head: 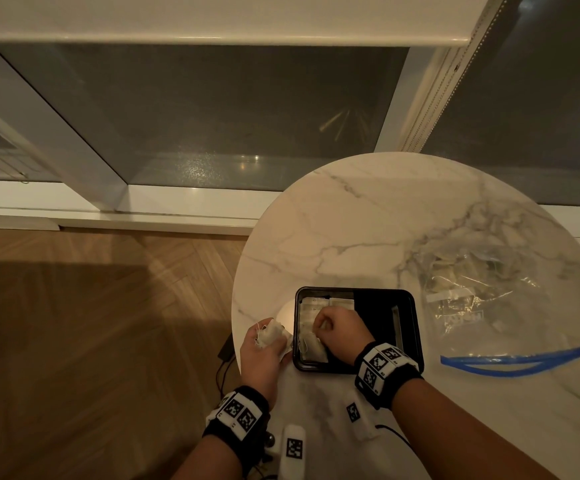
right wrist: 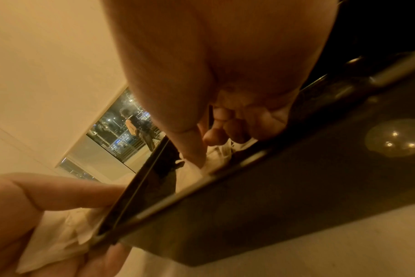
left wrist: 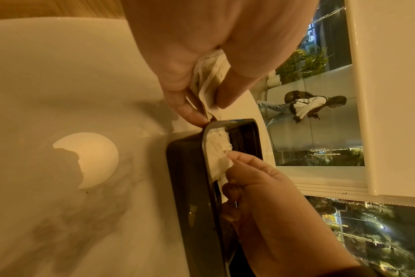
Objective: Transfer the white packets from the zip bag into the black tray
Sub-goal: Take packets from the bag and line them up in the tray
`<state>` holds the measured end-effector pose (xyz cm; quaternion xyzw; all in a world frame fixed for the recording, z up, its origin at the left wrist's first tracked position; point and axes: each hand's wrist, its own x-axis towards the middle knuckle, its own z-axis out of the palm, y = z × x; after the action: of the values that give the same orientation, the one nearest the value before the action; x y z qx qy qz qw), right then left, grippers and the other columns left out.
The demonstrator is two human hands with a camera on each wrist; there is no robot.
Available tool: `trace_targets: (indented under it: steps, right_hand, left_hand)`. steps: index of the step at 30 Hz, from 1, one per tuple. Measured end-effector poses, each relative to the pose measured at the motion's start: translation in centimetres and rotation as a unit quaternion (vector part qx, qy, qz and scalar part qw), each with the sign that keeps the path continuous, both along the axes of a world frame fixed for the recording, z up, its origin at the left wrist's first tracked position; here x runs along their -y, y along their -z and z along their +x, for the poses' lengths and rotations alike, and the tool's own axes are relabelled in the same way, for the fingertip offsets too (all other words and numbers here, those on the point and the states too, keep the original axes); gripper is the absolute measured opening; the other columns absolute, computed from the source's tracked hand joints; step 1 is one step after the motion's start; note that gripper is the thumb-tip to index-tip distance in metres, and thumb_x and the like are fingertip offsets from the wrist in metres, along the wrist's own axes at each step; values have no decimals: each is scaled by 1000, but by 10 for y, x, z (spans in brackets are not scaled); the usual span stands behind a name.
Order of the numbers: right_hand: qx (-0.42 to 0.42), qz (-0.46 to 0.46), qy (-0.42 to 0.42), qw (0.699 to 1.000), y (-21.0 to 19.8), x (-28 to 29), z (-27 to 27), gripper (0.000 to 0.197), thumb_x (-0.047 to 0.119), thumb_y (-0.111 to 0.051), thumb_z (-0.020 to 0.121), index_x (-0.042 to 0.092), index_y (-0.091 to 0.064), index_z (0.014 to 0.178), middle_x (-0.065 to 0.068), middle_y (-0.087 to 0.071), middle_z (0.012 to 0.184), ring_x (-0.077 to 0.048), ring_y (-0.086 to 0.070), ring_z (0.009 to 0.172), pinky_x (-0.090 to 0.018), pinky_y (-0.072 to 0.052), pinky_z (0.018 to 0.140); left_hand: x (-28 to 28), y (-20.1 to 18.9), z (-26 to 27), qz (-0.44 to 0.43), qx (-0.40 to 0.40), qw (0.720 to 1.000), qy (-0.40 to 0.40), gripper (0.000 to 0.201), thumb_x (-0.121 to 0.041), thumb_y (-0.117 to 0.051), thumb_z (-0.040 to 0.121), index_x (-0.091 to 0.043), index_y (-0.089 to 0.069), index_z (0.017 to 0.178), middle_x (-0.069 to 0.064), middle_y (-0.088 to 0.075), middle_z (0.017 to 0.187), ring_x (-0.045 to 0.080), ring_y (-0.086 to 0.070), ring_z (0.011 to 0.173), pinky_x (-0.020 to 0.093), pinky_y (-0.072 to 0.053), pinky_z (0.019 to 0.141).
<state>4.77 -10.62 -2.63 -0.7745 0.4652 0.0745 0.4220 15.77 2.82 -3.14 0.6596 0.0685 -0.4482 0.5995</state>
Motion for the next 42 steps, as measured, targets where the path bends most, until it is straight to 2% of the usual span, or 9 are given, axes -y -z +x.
trace_targets:
  steps: [3,6,10,12,16,22,28,36,42]
  right_hand:
    - [11,-3,8,1000,0,2,1,24,20,-66,83,32,-57,64,11,-50,61,-7,-49,62,-23,-39,58]
    - [22,5,23,999,0,3,1,13,22,-67,84,28,-63,73,10,-54,64,-10,-54,65,-27,-47,64]
    - [38,-6,38,999,-1,2,-4,6,23,-66,88,25,-63,83,12,-51,66,-3,-48,63,-17,-37,58]
    - [45,-3,47,998,-2,0,-7,8,20,-67,88,24,-63,82,11,-51,64,-4,-49,62,-16,-39,58]
    - [40,23,48,998,1,-4,-11,10,15,-70,83,24,-63,83,6,-56,63,-12,-57,65,-27,-51,67]
    - [31,11,49,998,5,-5,-12,8,16,-70,83,21,-68,89,5,-61,70,-15,-62,72,-26,-52,71]
    - [-3,14,48,999,10,-4,-8,17,20,-74,79,29,-61,85,8,-63,73,-9,-62,71,-27,-56,74]
    - [-30,14,37,999,15,-3,-7,22,28,-79,76,32,-59,82,9,-62,73,-10,-63,73,-30,-57,74]
    - [-8,1,41,999,15,-4,-6,6,28,-66,87,26,-65,81,9,-58,72,-13,-60,71,-29,-53,70]
  left_hand:
    - [0,1,0,0,-3,1000,-3,34,4,-66,88,-16,-65,116,21,-65,118,33,-66,102,47,-60,83]
    - [0,2,0,3,3,1000,-4,35,3,-67,88,-18,-65,116,19,-67,117,36,-66,109,49,-59,87]
    - [0,0,1,8,4,1000,-3,36,4,-67,87,-18,-66,115,19,-67,116,38,-65,110,56,-56,92]
    - [1,-1,1,6,2,1000,-3,36,5,-66,87,-17,-65,116,19,-67,116,39,-64,111,56,-56,91]
    - [1,-3,0,8,-3,1000,-6,36,5,-65,88,-18,-65,116,20,-66,117,39,-64,110,51,-59,88]
    - [0,-6,-1,8,3,1000,-6,36,7,-64,89,-16,-64,117,18,-67,115,36,-66,108,51,-58,89]
    - [-2,-11,-1,3,6,1000,-11,37,8,-63,89,-14,-64,118,16,-68,111,29,-67,100,41,-60,80]
    - [-2,-12,-2,1,13,1000,-7,34,8,-61,90,-14,-64,115,15,-69,108,30,-67,99,41,-60,81]
    - [-2,-13,-3,-2,10,1000,-3,32,7,-61,90,-17,-65,110,15,-69,103,28,-67,93,47,-59,86]
